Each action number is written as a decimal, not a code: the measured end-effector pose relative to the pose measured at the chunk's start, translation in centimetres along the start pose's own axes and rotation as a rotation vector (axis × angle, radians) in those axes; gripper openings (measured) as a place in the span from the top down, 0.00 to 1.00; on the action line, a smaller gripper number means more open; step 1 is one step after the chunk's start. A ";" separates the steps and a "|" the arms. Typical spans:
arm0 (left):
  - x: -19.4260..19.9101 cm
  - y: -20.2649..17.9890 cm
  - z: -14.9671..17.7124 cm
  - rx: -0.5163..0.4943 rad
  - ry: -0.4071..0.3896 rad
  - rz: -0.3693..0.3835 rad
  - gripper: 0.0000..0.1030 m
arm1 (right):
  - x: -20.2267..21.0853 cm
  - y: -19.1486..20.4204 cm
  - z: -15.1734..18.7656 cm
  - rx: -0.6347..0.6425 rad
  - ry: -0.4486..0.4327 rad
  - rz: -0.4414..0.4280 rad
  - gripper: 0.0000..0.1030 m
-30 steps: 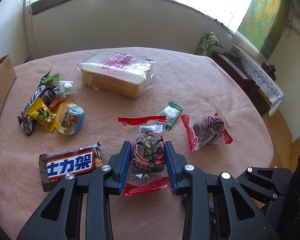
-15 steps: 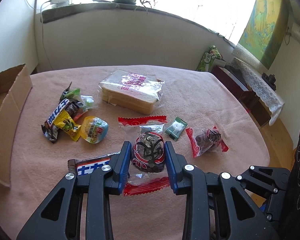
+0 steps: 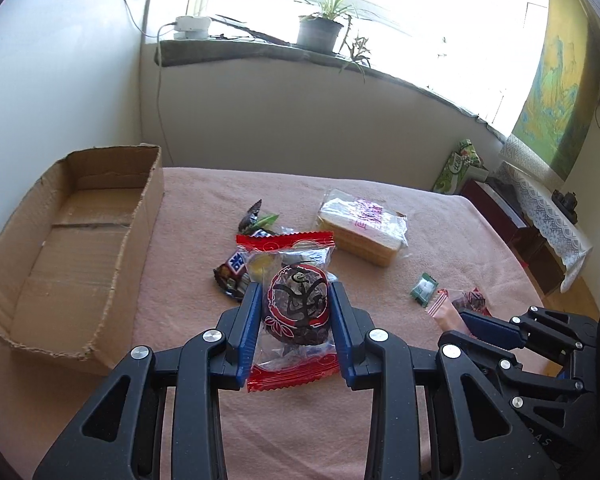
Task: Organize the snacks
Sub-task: 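Carry both held snacks with both tools over the cardboard box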
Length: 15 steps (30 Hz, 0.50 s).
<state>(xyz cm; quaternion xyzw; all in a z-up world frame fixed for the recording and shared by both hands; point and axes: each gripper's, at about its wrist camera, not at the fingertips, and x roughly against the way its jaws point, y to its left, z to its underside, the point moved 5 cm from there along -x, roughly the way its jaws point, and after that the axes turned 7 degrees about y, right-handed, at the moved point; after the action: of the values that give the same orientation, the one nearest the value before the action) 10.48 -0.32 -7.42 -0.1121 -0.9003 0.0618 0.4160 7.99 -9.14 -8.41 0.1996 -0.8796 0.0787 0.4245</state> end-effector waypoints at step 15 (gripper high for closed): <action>3.8 9.9 0.0 0.122 -0.062 -0.163 0.69 | -3.7 8.9 -8.5 0.106 -0.043 -0.104 0.79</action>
<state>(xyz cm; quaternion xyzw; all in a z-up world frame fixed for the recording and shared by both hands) 9.58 10.25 -6.67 -0.0108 -0.9134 0.0860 0.3978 12.44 2.58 -5.68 0.2689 -0.8715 0.0986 0.3980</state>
